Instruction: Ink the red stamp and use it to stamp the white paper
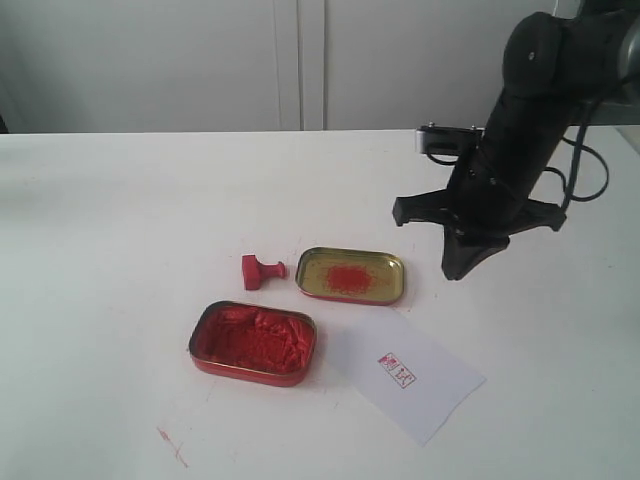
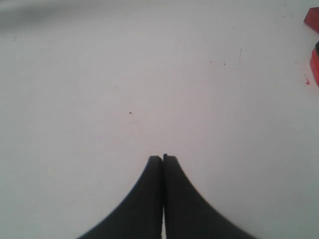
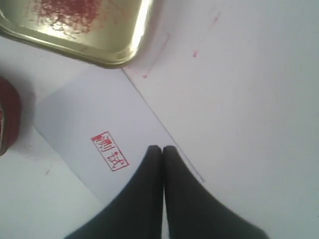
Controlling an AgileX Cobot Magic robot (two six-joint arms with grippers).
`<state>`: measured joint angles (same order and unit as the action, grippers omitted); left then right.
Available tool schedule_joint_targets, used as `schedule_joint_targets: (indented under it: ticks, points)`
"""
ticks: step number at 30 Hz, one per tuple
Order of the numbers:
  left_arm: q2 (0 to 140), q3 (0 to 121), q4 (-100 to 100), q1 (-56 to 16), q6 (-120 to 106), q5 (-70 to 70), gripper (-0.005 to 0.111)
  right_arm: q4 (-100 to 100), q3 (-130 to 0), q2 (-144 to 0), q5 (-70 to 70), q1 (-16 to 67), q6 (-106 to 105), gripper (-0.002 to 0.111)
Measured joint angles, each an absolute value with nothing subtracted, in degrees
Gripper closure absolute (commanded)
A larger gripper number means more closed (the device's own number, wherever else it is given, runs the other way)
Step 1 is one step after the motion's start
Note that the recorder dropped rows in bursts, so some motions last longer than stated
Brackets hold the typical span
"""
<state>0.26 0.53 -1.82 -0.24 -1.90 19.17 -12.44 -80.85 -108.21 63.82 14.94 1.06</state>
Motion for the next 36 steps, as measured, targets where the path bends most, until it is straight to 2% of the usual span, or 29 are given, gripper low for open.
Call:
schedule_joint_targets:
  ticks: [19, 29, 36]
  points:
    - [0.3, 0.5, -1.8, -0.2, -1.9, 19.2, 0.107, -7.4, -69.3, -97.9, 60.5, 0.5, 1.3, 0.108]
    - [0.3, 0.5, -1.8, -0.2, -1.9, 19.2, 0.107, -5.3, -65.6, -92.9, 59.7, -0.3, 1.3, 0.108]
    - [0.3, 0.5, -1.8, -0.2, -1.9, 19.2, 0.107, -4.2, -56.5, -85.9, 54.2, -0.3, -0.6, 0.108]
